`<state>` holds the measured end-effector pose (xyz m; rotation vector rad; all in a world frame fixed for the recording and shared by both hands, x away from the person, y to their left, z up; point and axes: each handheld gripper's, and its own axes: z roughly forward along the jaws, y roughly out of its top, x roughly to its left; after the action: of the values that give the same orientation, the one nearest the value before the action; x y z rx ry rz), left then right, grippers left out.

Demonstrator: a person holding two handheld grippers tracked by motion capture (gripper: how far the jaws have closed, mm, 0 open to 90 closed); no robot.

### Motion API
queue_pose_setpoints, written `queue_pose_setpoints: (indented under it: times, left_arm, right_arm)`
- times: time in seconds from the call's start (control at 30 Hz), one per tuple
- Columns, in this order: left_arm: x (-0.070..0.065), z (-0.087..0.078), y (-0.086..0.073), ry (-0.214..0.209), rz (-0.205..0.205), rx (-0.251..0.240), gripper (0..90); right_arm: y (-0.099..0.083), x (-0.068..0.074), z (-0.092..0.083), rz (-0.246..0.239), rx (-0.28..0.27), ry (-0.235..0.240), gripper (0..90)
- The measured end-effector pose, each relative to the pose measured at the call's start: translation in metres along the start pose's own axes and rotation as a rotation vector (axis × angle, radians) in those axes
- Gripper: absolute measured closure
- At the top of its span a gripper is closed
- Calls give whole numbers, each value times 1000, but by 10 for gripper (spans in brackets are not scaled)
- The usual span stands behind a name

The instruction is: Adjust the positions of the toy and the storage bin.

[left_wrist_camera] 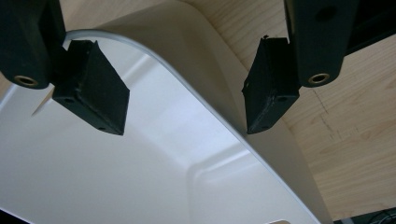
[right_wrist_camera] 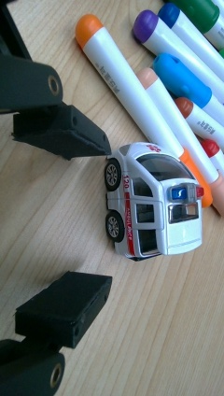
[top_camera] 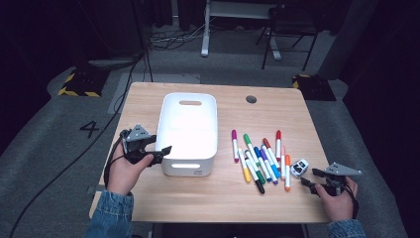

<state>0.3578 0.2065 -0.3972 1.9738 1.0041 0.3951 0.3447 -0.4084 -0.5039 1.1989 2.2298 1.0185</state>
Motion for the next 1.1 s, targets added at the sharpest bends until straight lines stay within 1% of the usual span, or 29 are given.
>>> queue_pose_setpoints:
  times: [0.03,0.07,0.13,0.17,0.2,0.23,0.27,0.3,0.33,0.37,0.4,0.43,0.5,0.57,0.6,0.63,0.67,0.7,0.73,0.8,0.83,0.87,0.9,0.93,0.97,1.0,1.03,1.07,1.1]
  left_arm:
    - [-4,-2,-1,0,0,7,321]
    - [-8,-4,-3,-2,10,14,320]
    - [-18,-6,-6,-1,5,13,319]
    - [-23,-7,-7,-4,12,13,319]
    - [-23,-7,-7,-4,12,13,316]
    - [-31,-9,-9,-9,24,12,314]
    - [-31,-9,-9,-9,24,12,312]
    - [-35,-10,-10,-12,26,16,312]
    - [-41,-12,-12,-17,25,18,312]
    - [-47,-14,-14,-20,34,15,311]
    - [-47,-14,-14,-20,34,15,311]
    - [-54,-17,-16,-28,51,21,311]
    - [-61,-18,-18,-37,47,21,311]
    - [-66,-19,-19,-40,62,24,310]
    - [-66,-19,-19,-40,62,24,309]
    - [-72,-21,-20,-47,66,36,305]
    - [-75,-21,-21,-47,66,30,304]
    - [-76,-22,-22,-52,74,40,302]
    - [-79,-22,-23,-60,69,33,299]
    - [-81,-23,-24,-64,68,36,292]
    - [-85,-24,-25,-73,72,38,289]
    - [-86,-25,-25,-78,78,43,288]
    - [-88,-25,-26,-83,75,45,286]
    - [-88,-25,-26,-83,75,45,284]
    - [-91,-25,-26,-89,76,49,280]
    - [-91,-25,-26,-89,76,49,278]
    - [-94,-25,-26,-89,81,55,273]
    - [-95,-25,-27,-91,81,49,268]
    - [-96,-25,-26,-99,85,56,260]
  right_arm:
    - [0,0,0,0,0,0,313]
    - [0,0,0,0,0,0,314]
    - [0,0,0,0,0,0,313]
    - [0,0,0,0,0,0,313]
    - [0,0,0,0,0,0,313]
    - [0,0,0,0,0,-1,313]
    - [0,0,0,0,0,-1,313]
    - [0,0,0,-1,0,0,313]
    - [1,1,1,10,-2,-1,310]
    - [1,1,1,6,0,-1,309]
    - [1,1,1,6,0,-1,309]
    - [1,1,1,8,1,-2,308]
    - [1,1,1,8,0,-2,307]
    - [1,1,1,8,0,-2,307]
    - [1,1,1,8,0,-2,307]
    - [1,1,1,8,-1,-2,307]
    - [1,1,1,8,-1,-2,307]
    - [1,1,1,8,0,-2,307]
    - [1,1,1,8,-1,-2,307]
    - [1,1,1,8,0,-2,307]
    - [1,1,1,8,0,-2,307]
    - [1,1,1,7,0,-2,307]
    - [1,1,1,8,0,-2,307]
    - [1,1,1,8,0,-2,307]
    - [1,1,1,8,-1,-2,307]
    - [1,1,1,8,-1,-2,307]
    - [1,1,1,8,-1,-2,307]
    - [1,1,1,7,-1,-2,307]
    - [1,1,1,7,0,-2,307]
